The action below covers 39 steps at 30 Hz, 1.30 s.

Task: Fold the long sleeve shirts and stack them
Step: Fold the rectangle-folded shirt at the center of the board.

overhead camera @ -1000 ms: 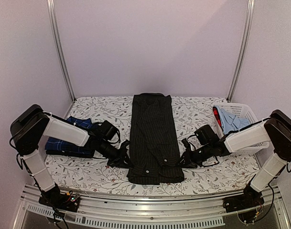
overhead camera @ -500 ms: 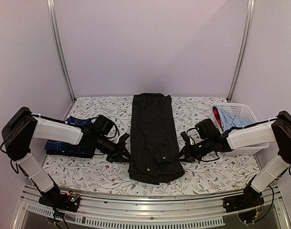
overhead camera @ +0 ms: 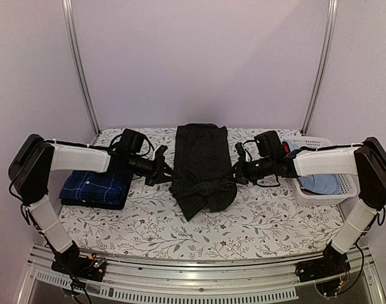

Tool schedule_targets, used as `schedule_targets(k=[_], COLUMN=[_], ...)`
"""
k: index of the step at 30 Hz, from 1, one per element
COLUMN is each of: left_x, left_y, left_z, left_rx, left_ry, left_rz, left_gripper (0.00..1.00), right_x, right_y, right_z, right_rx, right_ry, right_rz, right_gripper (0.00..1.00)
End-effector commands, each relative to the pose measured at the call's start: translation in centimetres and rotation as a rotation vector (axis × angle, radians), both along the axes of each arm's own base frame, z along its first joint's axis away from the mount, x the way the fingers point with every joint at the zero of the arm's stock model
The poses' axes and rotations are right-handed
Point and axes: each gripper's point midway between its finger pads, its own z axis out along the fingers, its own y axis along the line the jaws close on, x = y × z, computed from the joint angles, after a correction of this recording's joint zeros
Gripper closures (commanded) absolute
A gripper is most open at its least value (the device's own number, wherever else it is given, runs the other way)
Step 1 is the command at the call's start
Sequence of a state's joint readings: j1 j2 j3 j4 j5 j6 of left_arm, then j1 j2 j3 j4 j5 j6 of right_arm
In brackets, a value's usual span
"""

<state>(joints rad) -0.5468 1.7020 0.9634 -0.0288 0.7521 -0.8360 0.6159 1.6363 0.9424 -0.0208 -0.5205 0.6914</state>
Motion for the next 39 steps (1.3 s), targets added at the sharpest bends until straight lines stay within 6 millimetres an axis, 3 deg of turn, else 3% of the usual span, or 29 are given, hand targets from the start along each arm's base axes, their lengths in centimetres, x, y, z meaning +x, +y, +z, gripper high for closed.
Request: schedule_targets(k=[1, 4, 7, 12, 17, 23, 28, 32, 39], left_x=[7.3, 10.9, 13.1, 14.1, 12.9, 9.5, 6.2, 4.6, 5.2], left_y=[-0.1, 0.0, 0.0, -0.3, -0.4, 0.2, 1.4, 2.2, 1.7], left_z=[1.0, -0.6, -2.6, -6.3, -7.7, -8.9, -8.2, -6.2, -3.9], left_rx=[-0.059, -0.073, -0.052, -0.014, 0.018, 0.046, 0.061, 0.063, 0.047], left_ry=[-0.097, -0.088, -0.080, -0.030, -0.003, 0.044, 0.052, 0.016, -0.027], left_rz=[0.132, 0.216, 0.266, 0.279, 0.279, 0.275, 0.272, 0.268, 0.256], left_gripper=[1.00, 1.00, 1.00, 1.00, 1.00, 1.00, 1.00, 1.00, 1.00], right_x=[6.6, 10.3, 13.0, 13.9, 12.8, 9.2, 5.0, 2.7, 3.7], right_y=[-0.2, 0.0, 0.1, 0.5, -0.1, 0.1, 0.4, 0.4, -0.3], right_z=[-0.2, -1.8, -3.6, -8.2, -10.3, -11.6, -10.6, -8.6, -6.4], right_rx=[0.016, 0.005, -0.010, -0.062, -0.087, -0.109, -0.090, -0.064, -0.042], right_ry=[-0.062, -0.052, -0.043, 0.018, 0.061, 0.103, 0.114, 0.102, 0.059], right_rz=[-0.110, -0.160, -0.192, -0.181, -0.187, -0.161, -0.152, -0.169, -0.220], right_gripper=[1.00, 1.00, 1.00, 1.00, 1.00, 1.00, 1.00, 1.00, 1.00])
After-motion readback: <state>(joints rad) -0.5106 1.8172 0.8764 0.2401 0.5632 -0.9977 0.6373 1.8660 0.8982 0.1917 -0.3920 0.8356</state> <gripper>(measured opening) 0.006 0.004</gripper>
